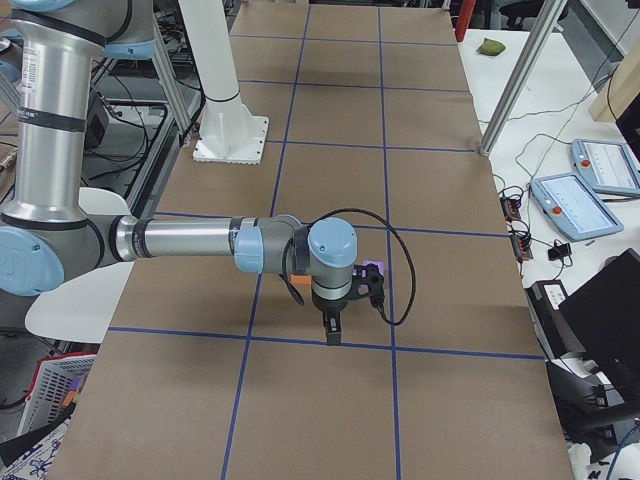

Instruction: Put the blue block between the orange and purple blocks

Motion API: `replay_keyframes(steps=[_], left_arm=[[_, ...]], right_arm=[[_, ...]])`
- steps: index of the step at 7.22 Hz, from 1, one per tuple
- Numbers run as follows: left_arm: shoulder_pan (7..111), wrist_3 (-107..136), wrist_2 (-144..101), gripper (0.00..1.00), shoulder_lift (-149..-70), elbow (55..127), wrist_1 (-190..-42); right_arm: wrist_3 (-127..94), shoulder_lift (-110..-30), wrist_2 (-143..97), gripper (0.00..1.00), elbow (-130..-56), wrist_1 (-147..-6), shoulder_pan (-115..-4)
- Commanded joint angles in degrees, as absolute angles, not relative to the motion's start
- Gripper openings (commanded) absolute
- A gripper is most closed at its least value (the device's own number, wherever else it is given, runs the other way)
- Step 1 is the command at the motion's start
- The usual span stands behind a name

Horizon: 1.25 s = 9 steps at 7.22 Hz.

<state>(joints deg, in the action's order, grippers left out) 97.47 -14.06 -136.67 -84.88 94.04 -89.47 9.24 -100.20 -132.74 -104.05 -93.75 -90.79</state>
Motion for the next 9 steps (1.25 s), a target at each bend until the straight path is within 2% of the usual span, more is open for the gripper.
replay_keyframes(steps=[1,9], left_arm=[[97.47,-14.06,-136.67,1.00,-84.81,94.04,-89.47],[97.47,-14.06,-136.67,1.00,-84.29,94.13,-89.47]], right_arm=[[9.14,-100.20,-134.47,1.00,-103.97,-93.78,-90.79],[7.39,-100.11,-134.21,1.00,-103.97,-93.60,-90.79]])
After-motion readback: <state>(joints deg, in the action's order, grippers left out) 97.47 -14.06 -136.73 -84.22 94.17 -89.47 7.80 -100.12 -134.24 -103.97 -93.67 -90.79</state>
